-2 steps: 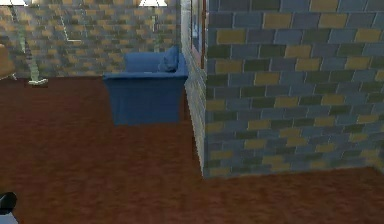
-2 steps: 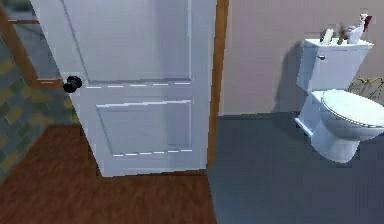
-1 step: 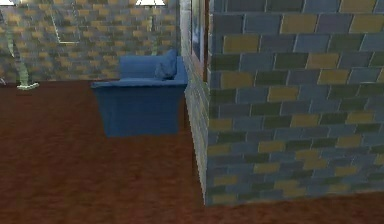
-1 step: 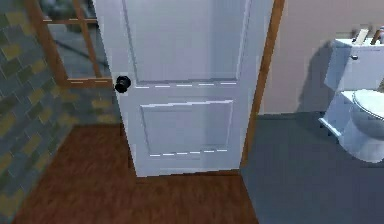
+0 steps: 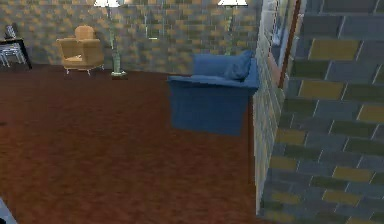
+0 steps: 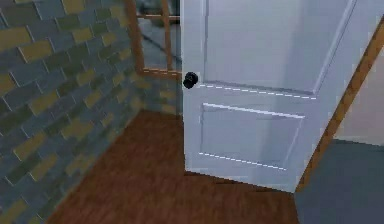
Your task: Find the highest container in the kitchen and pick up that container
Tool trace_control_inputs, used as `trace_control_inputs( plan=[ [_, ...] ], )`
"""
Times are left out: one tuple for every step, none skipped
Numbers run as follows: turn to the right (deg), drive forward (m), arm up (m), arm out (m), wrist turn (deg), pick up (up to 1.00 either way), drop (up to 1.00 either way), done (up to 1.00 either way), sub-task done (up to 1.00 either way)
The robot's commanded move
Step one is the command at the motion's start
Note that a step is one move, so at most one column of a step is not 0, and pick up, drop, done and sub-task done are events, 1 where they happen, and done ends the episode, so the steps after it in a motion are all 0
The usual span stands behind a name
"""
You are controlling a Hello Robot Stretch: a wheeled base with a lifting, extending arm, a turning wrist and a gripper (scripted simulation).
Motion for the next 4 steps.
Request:
trace_control_inputs(
  plan=[
    [0.0, 1.00, 0.00, 0.00, 0.0, 0.00, 0.00, 0.00, 0.00],
    [-45.0, 0.00, 0.00, 0.00, 0.0, 0.00, 0.00, 0.00, 0.00],
    [-42.0, 0.00, 0.00, 0.00, 0.0, 0.00, 0.00, 0.00, 0.00],
    [0.0, 0.70, 0.00, 0.00, 0.0, 0.00, 0.00, 0.00, 0.00]
  ],
)
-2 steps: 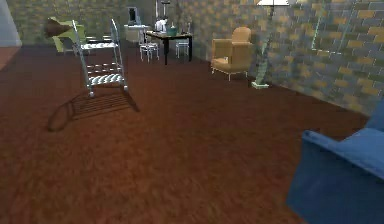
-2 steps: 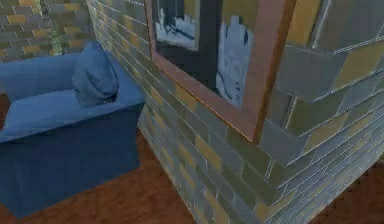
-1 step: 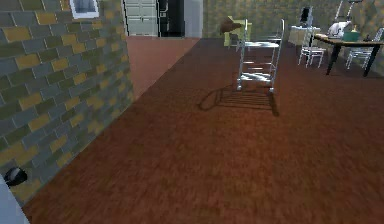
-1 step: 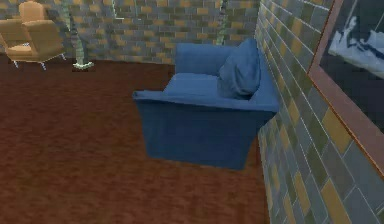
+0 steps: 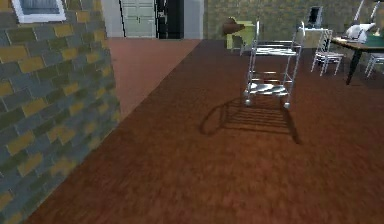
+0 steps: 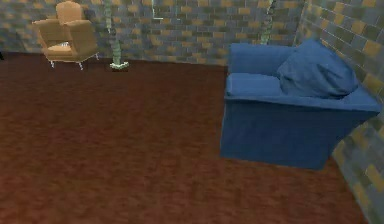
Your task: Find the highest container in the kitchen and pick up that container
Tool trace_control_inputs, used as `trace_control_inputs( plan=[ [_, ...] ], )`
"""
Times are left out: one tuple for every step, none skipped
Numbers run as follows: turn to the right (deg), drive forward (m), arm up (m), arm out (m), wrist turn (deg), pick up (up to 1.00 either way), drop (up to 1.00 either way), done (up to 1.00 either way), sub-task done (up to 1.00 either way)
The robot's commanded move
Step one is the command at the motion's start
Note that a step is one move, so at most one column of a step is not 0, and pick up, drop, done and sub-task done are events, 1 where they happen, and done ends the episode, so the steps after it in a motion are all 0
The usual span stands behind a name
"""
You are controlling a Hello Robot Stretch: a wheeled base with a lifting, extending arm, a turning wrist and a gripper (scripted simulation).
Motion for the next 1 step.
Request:
trace_control_inputs(
  plan=[
    [-9.0, 0.00, 0.00, 0.00, 0.0, 0.00, 0.00, 0.00, 0.00]
  ],
)
